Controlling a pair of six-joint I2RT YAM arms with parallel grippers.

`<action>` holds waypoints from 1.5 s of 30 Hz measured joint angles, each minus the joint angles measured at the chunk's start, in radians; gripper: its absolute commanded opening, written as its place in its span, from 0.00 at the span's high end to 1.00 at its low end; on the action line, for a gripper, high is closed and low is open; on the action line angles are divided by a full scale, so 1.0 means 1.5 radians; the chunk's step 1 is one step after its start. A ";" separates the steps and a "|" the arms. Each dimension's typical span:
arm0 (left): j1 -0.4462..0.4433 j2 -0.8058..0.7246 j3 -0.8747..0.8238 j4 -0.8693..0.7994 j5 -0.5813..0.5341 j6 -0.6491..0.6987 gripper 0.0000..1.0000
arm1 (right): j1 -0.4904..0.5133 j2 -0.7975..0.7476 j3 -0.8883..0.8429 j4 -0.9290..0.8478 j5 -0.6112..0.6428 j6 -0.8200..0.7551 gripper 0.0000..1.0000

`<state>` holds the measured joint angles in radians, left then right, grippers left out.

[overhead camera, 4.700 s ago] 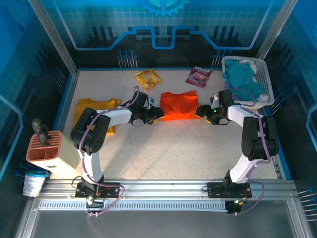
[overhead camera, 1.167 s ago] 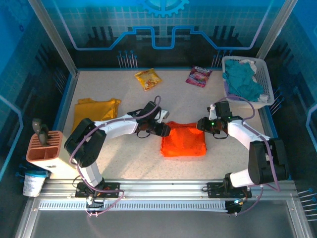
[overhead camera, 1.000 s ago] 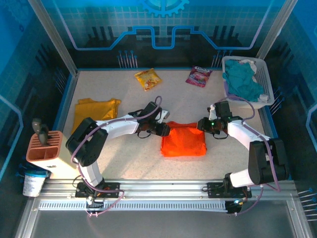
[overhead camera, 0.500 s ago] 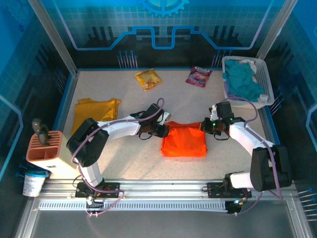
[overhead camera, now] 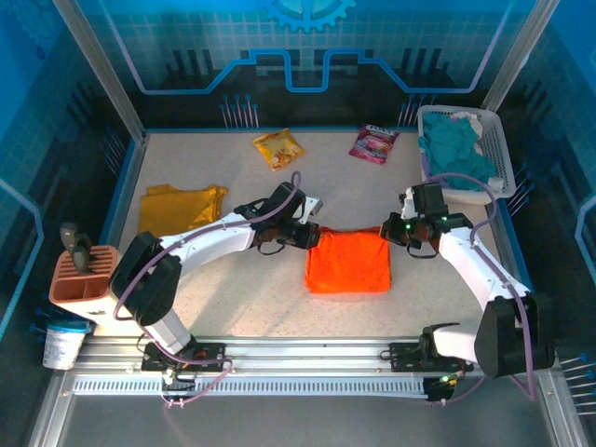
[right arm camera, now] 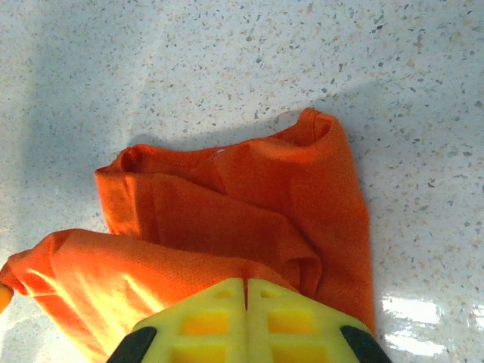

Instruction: Fold and stack the t-shirts

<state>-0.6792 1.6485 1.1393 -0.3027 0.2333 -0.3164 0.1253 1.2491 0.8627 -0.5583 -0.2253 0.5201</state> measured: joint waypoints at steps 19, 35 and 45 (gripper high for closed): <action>0.002 -0.098 0.012 -0.019 0.051 -0.019 1.00 | -0.011 -0.101 0.034 -0.060 -0.005 0.013 1.00; 0.013 -0.124 0.011 0.005 0.060 -0.034 1.00 | -0.015 -0.132 0.047 -0.064 -0.014 0.028 1.00; 0.042 -0.093 0.011 0.047 0.073 -0.052 1.00 | -0.020 -0.077 0.055 -0.031 -0.015 0.039 1.00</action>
<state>-0.6155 1.5089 1.1564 -0.2321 0.3424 -0.3950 0.0952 1.1332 0.9447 -0.6044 -0.2478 0.5781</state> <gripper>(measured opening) 0.063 0.054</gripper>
